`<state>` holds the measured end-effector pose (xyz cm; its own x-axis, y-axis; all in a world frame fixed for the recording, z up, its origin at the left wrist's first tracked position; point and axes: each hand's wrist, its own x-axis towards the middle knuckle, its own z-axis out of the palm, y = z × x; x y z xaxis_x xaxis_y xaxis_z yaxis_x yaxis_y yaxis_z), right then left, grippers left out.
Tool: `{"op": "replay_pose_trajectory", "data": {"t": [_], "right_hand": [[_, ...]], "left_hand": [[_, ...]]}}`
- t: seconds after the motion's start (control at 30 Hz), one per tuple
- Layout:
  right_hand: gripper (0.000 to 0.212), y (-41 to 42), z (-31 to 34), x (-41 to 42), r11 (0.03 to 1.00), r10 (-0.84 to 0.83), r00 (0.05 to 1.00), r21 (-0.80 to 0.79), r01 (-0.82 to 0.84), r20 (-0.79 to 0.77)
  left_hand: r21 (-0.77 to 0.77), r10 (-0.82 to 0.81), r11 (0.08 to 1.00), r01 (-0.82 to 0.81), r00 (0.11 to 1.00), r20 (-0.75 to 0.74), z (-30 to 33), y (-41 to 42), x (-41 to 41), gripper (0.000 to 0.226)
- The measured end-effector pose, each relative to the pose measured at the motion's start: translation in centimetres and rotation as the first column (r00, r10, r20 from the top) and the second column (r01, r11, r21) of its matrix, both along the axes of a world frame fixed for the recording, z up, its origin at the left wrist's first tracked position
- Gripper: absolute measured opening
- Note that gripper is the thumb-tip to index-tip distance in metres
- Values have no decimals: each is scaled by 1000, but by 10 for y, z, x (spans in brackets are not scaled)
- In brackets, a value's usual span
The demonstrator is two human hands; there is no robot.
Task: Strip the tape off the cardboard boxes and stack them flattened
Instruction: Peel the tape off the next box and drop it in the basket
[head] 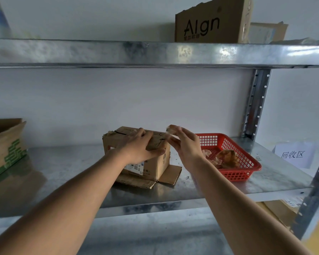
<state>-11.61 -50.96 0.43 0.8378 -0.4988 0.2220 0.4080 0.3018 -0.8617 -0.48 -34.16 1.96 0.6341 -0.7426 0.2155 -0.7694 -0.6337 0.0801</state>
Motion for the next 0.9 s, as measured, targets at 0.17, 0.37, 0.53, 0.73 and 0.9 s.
{"op": "replay_pose_trajectory", "data": {"t": [0.17, 0.37, 0.53, 0.73, 0.9], "right_hand": [[20, -4, -10, -6, 903, -181, 980, -409, 130, -88], [28, -7, -19, -8, 929, -130, 990, -354, 104, -50], [8, -3, -23, -5, 927, -132, 988, -363, 93, -84], [28, 5, -24, -10, 953, -26, 997, -303, 3, -74], [11, 4, -22, -6, 925, -125, 990, -368, 90, -72]], "left_hand": [[8, -3, 1000, 3, 1000, 6, 0, -2, 5, 86], [15, -5, 1000, 4, 1000, 29, -1, -2, 10, 90], [23, 4, 1000, -5, 1000, 27, -2, -2, 11, 101], [25, 5, 1000, -6, 1000, 17, -1, -3, 11, 103], [20, -3, 1000, 3, 1000, 21, -1, -2, 11, 106]]}}
